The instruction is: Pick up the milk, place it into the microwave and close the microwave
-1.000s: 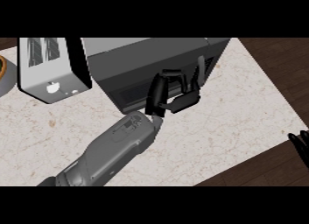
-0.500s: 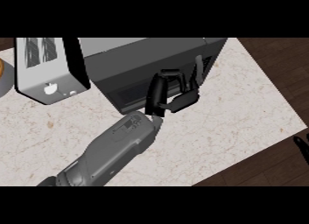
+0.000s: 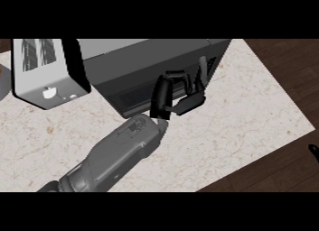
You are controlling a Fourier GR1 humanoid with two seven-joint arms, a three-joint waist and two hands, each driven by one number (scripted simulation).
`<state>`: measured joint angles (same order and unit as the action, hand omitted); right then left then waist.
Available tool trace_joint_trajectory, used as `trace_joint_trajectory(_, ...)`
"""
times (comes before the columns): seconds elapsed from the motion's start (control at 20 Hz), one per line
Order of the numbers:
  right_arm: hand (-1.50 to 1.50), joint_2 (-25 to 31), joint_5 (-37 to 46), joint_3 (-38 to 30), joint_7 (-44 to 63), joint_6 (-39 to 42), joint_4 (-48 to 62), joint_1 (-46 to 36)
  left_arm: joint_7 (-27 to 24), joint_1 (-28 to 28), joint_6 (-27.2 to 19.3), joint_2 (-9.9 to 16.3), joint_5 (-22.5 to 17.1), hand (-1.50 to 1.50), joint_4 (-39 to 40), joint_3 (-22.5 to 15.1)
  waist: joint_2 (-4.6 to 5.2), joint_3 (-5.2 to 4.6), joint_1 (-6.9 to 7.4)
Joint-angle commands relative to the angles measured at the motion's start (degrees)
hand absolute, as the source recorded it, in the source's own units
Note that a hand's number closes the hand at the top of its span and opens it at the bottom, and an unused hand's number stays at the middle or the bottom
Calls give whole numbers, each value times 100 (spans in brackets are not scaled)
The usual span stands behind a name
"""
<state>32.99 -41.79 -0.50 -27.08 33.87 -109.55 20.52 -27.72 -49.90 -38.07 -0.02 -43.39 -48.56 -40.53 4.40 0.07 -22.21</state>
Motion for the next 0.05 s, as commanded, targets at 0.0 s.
trace_joint_trajectory(0.0,-150,42,-109,-26,-64,170,-34,20,53,-413,229,2,-93,150,489,134,124,3,-76)
